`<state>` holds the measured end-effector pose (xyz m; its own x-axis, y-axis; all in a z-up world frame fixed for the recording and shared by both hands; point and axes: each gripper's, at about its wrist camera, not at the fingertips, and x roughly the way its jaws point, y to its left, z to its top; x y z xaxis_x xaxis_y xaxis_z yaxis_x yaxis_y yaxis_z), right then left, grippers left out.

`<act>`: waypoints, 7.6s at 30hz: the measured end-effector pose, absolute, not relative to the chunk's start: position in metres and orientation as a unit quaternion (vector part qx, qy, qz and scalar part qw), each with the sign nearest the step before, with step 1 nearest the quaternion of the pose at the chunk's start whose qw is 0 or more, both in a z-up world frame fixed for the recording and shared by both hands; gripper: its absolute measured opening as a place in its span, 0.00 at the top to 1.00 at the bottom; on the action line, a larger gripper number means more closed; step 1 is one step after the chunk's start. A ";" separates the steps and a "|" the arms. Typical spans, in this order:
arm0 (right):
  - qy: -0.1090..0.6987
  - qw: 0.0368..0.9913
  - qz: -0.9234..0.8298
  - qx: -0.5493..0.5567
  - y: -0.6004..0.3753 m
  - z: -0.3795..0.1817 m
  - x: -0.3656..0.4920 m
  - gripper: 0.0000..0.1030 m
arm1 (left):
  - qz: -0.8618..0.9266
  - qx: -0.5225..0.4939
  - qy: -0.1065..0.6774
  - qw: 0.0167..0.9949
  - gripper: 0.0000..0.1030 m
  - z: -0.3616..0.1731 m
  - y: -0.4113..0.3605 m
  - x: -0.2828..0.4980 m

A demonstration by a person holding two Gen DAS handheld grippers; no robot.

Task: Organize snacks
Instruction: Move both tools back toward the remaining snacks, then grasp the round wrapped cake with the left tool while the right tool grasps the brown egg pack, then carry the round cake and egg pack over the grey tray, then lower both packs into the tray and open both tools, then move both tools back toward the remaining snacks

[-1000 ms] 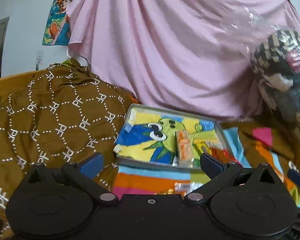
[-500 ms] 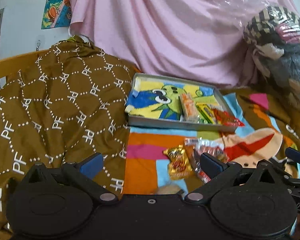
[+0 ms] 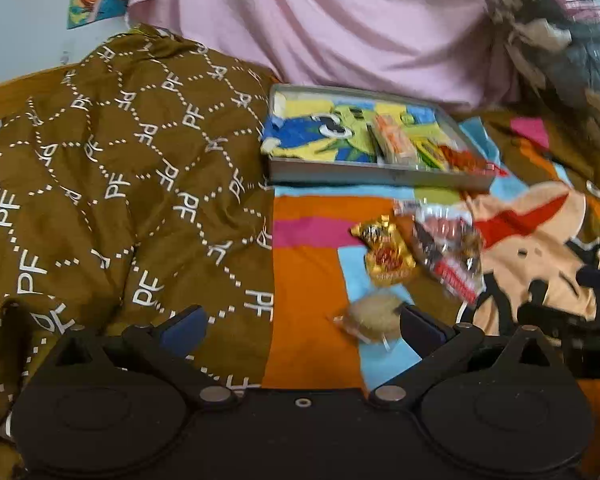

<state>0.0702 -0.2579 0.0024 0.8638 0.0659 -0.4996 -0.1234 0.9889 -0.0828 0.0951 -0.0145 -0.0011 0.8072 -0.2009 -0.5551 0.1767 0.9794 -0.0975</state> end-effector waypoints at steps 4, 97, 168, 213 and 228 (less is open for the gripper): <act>0.282 0.957 0.051 -0.052 -0.257 -0.004 0.079 0.00 | -0.105 -0.010 0.305 0.947 0.01 -0.009 -0.015 0.100; 0.417 0.862 0.159 0.241 -0.367 -0.032 0.225 0.59 | -0.147 0.050 0.452 0.878 0.49 -0.032 -0.142 0.216; 0.138 0.980 0.089 0.113 -0.344 0.018 0.353 0.58 | 0.037 -0.082 0.263 0.960 0.50 0.006 -0.151 0.395; 0.037 0.996 0.054 0.064 -0.343 0.077 0.205 0.00 | 0.023 -0.105 0.173 0.979 0.01 0.077 -0.105 0.251; 0.055 0.996 0.049 0.049 -0.317 0.062 0.118 0.00 | 0.022 -0.114 0.184 0.976 0.01 0.063 -0.064 0.153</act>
<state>0.1185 -0.3166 0.0623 0.9893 0.1025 -0.1038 -0.0919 0.9905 0.1021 0.1525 -0.0637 0.0635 0.9314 0.0010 -0.3640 -0.0849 0.9730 -0.2146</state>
